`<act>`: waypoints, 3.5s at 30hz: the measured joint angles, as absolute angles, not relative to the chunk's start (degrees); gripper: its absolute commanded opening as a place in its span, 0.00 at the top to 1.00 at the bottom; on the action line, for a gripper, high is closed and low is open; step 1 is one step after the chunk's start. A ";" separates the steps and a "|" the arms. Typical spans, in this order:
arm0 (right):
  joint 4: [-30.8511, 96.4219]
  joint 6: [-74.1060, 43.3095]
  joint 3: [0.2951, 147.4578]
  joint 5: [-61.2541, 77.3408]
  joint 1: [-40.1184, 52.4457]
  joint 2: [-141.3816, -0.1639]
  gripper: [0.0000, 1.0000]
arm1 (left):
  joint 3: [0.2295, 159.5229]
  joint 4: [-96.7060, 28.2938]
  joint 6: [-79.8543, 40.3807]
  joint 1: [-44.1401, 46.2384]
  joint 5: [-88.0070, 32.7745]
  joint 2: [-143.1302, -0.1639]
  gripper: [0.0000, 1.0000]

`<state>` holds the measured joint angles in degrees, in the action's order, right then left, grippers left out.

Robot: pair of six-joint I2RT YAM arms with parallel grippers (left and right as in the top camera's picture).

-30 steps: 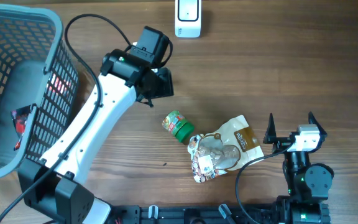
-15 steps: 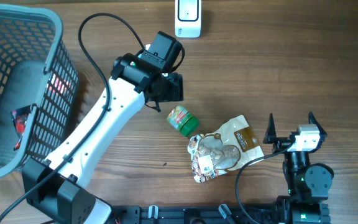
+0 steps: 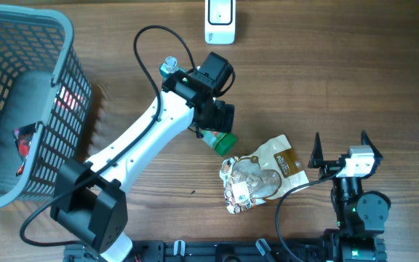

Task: Scan the item barcode
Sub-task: 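Carry the jar to the table center and release it beside the bag, then return the left gripper into the basket toward the black tool package, then lift the black-and-red package out and drop it left of the jar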

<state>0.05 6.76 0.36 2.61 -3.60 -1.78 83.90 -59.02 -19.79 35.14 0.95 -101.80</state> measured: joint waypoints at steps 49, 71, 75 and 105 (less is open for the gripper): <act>0.05 6.76 0.36 2.61 -3.60 -1.78 0.00 | 72.51 -47.44 -2.15 -37.12 11.33 -98.52 0.00; 0.03 6.79 0.36 2.61 -3.60 -1.78 0.00 | 69.08 -39.86 3.62 -37.12 17.32 -105.97 0.53; 0.05 6.76 0.36 2.61 -3.60 -1.78 0.00 | 69.06 -40.53 3.84 -37.12 17.32 -106.00 0.63; 0.05 6.76 0.36 2.61 -3.60 -1.78 0.00 | 74.59 -53.04 -2.26 -36.21 16.36 -91.88 0.96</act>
<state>0.05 6.76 0.36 2.61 -3.60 -1.78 74.59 -53.04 -2.26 -36.21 16.36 -91.88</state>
